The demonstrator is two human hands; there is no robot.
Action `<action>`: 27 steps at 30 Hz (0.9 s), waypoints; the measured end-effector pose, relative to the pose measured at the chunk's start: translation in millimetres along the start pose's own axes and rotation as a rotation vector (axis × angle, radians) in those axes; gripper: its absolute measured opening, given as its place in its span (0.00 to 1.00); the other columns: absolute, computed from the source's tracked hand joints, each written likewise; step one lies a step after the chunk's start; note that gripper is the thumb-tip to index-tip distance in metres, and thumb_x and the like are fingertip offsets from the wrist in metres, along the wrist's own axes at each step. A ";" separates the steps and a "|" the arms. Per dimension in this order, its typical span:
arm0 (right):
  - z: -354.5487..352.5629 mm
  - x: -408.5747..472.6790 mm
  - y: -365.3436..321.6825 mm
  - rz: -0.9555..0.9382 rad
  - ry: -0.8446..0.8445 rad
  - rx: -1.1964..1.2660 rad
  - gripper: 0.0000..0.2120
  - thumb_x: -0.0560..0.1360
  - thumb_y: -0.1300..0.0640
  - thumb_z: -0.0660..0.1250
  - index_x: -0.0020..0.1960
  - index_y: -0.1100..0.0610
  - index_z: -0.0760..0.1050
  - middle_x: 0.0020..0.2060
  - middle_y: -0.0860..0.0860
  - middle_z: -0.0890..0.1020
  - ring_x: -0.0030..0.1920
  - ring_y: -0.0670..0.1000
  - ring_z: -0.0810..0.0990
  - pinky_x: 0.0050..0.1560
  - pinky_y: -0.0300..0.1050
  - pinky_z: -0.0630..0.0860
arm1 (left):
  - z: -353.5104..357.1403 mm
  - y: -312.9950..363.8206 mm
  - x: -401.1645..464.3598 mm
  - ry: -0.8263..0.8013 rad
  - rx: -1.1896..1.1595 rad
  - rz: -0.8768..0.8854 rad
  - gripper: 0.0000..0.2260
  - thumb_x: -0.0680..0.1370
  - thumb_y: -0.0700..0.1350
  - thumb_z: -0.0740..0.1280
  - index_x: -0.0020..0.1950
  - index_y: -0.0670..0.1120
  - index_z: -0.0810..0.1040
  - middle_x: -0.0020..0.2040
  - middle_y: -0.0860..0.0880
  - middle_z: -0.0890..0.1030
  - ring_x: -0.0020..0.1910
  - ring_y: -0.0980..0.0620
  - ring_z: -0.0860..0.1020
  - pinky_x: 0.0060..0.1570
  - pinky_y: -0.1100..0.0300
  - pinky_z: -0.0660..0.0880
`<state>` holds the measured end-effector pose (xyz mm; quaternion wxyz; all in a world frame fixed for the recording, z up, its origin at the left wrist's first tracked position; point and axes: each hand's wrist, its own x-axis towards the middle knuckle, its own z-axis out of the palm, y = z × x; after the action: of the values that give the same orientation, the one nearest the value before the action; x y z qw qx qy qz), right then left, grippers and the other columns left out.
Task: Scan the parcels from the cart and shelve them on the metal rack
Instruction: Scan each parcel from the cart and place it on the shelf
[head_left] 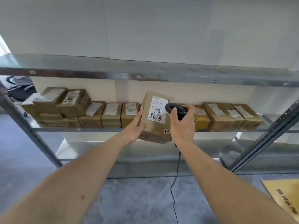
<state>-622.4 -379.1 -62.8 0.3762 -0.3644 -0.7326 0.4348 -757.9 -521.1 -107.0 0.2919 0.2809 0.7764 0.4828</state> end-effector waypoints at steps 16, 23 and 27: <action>214.6 39.0 -16.7 -0.029 -0.288 0.023 0.17 0.82 0.45 0.65 0.67 0.48 0.65 0.44 0.43 0.81 0.44 0.48 0.82 0.50 0.49 0.77 | -172.9 -84.5 52.3 0.241 -0.062 -0.208 0.30 0.89 0.52 0.55 0.83 0.69 0.41 0.81 0.51 0.69 0.78 0.39 0.65 0.77 0.43 0.62; 290.4 77.6 -8.0 0.000 -0.379 -0.037 0.17 0.82 0.41 0.63 0.67 0.43 0.62 0.46 0.48 0.82 0.45 0.55 0.83 0.50 0.53 0.79 | -219.3 -116.1 95.2 0.352 -0.079 -0.308 0.28 0.87 0.59 0.55 0.78 0.78 0.41 0.78 0.57 0.71 0.76 0.43 0.70 0.75 0.41 0.67; 319.0 85.6 -8.7 0.015 -0.432 -0.064 0.18 0.82 0.41 0.63 0.67 0.44 0.62 0.48 0.50 0.83 0.47 0.56 0.83 0.51 0.52 0.79 | -240.6 -125.2 107.6 0.444 -0.107 -0.393 0.27 0.88 0.57 0.54 0.81 0.75 0.43 0.80 0.47 0.69 0.75 0.39 0.71 0.75 0.40 0.66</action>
<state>-939.7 -424.2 -142.9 0.1953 -0.2801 -0.8068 0.4821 -1023.8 -631.9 -153.5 0.2172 -0.0032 0.8342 0.5069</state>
